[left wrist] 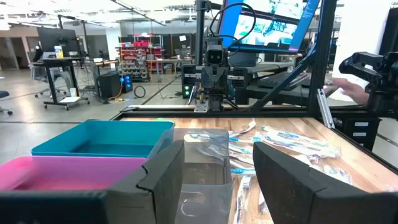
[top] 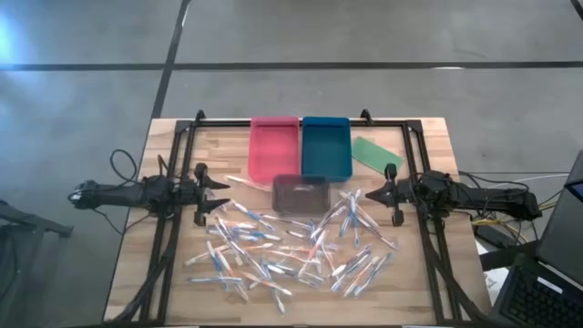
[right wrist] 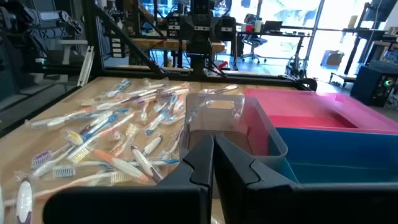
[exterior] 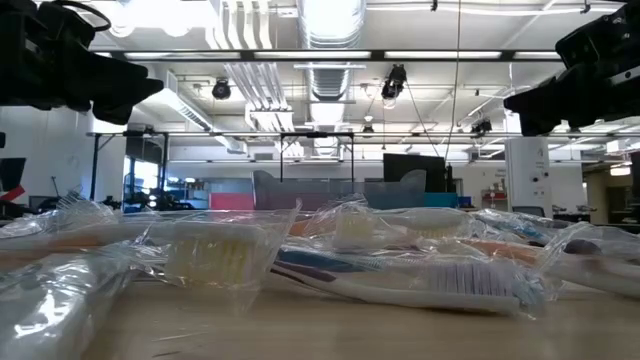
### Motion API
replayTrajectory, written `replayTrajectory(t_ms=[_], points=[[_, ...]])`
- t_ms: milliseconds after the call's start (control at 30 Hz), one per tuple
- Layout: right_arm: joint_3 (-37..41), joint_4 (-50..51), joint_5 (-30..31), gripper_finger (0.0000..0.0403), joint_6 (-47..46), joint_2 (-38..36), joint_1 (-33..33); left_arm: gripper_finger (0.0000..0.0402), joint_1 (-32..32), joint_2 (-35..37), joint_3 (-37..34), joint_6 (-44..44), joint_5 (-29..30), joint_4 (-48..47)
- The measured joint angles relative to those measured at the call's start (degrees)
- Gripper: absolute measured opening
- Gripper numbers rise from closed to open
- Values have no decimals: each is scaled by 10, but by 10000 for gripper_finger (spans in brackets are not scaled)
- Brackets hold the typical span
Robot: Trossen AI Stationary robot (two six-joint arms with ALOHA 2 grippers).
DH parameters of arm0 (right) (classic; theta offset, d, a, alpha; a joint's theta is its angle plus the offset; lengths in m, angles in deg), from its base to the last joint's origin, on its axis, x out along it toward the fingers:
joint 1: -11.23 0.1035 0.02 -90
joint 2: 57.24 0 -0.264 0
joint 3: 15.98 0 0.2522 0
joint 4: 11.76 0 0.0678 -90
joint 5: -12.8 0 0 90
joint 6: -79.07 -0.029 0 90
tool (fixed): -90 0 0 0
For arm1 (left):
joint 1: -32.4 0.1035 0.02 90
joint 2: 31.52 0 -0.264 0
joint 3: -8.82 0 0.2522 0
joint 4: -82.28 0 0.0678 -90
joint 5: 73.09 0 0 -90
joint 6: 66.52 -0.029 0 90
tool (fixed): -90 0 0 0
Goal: Pick & Place Toothbrushes
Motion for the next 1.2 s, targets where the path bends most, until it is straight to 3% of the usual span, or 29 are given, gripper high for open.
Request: replayTrajectory(t_ms=[1000, 1200], points=[[0, -3, 0, 8, -1, 0, 0, 197, 0, 0, 0, 0, 0, 0], [0, -85, 0, 8, 19, 0, 0, 197, 0, 0, 0, 0, 0, 0]])
